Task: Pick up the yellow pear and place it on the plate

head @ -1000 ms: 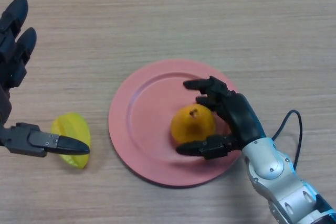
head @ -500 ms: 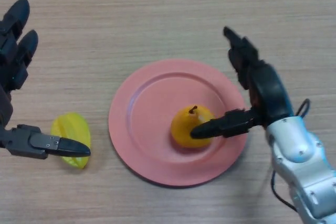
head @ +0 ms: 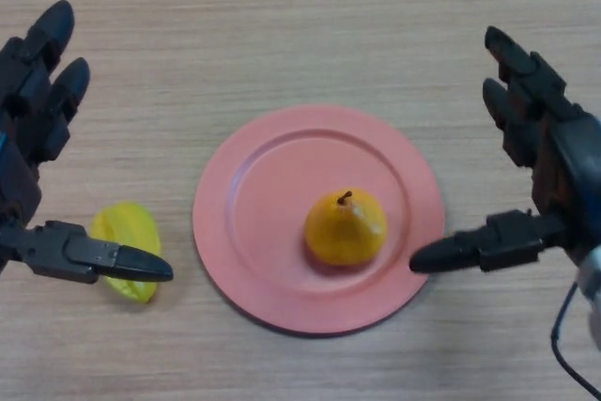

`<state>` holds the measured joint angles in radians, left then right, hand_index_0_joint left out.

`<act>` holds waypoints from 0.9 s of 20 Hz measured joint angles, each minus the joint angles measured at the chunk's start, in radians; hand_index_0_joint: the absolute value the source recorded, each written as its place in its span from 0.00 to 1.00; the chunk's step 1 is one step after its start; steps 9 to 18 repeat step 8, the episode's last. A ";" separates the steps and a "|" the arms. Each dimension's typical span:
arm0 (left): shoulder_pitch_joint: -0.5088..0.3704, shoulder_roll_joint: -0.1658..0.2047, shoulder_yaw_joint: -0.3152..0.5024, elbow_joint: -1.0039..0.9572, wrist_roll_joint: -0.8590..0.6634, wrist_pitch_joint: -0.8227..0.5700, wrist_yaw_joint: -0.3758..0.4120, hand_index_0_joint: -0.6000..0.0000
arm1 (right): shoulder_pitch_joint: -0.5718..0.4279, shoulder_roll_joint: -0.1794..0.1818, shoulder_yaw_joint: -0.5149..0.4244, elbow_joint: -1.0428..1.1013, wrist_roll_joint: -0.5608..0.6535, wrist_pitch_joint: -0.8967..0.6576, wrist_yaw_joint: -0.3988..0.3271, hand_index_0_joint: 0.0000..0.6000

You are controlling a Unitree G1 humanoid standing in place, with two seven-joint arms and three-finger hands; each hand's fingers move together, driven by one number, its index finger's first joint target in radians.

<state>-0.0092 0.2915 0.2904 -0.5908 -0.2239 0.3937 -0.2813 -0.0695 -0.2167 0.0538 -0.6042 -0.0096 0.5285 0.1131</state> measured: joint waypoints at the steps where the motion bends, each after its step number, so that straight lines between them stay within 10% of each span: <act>1: 0.000 0.000 0.001 0.003 0.000 0.000 0.000 1.00 | 0.011 0.000 -0.001 -0.023 0.000 0.024 0.005 0.00; 18: 0.000 0.000 0.000 0.005 0.000 0.000 0.000 1.00 | 0.056 -0.003 -0.073 -0.100 -0.018 0.051 0.009 0.00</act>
